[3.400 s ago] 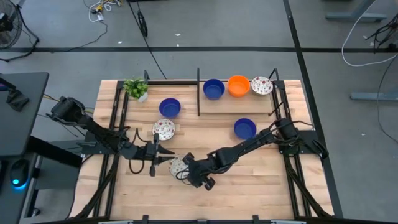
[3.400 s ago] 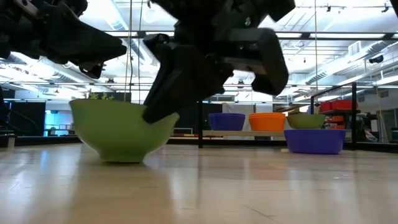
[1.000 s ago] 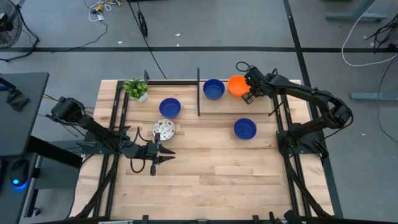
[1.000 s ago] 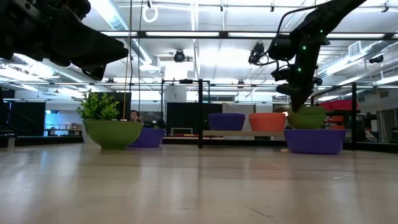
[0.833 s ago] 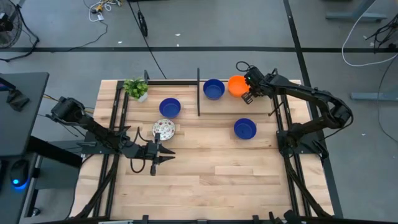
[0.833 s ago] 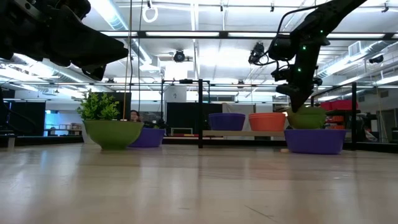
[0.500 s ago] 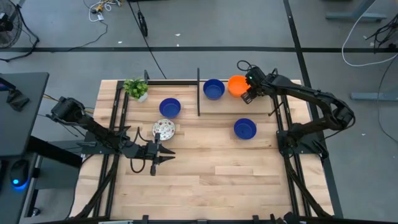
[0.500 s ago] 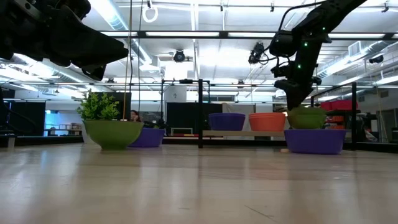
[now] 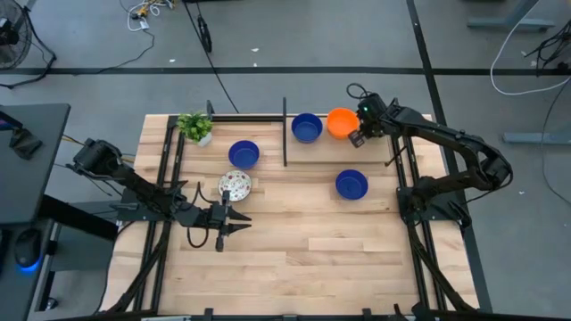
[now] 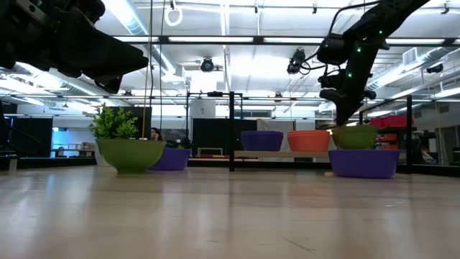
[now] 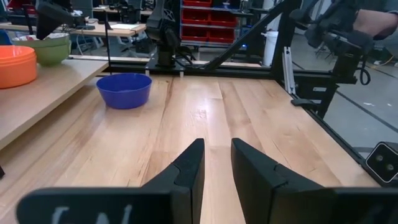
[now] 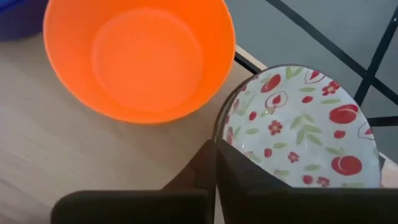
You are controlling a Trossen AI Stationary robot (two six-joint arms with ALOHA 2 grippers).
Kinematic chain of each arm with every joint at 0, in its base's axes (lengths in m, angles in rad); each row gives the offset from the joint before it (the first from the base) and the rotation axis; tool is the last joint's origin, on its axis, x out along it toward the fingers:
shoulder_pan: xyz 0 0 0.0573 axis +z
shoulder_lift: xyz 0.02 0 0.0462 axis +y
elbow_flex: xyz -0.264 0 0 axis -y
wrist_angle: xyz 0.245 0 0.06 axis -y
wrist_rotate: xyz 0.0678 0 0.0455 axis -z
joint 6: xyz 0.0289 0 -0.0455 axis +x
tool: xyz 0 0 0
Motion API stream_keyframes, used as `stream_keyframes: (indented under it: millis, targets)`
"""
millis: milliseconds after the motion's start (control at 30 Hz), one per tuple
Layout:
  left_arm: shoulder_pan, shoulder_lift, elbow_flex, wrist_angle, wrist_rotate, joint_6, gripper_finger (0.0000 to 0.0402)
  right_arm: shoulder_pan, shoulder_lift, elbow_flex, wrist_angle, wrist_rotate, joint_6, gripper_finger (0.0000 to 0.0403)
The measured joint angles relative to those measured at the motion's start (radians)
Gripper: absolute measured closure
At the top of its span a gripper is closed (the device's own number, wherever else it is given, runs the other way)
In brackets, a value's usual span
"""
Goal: Pick & Place Mini bowls
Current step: Stack the white patterned bowl on top of the white patterned bowl on the shelf
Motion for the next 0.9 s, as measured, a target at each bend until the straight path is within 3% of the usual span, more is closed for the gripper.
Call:
stream_keyframes:
  millis: [400,567,900]
  targets:
    - [0.0,0.0,0.0,-0.003,-0.018,0.0,0.0319,0.009,-0.029,-0.002,0.002,0.01,0.026,0.0397]
    - [0.0,0.0,0.0,-0.007,-0.019,-0.001,0.0319,0.01,-0.04,-0.002,-0.089,0.138,0.097,0.04]
    - [0.0,0.0,0.0,-0.007,-0.019,-0.008,0.0319,0.008,-0.037,-0.003,-0.161,0.126,0.118,0.0401]
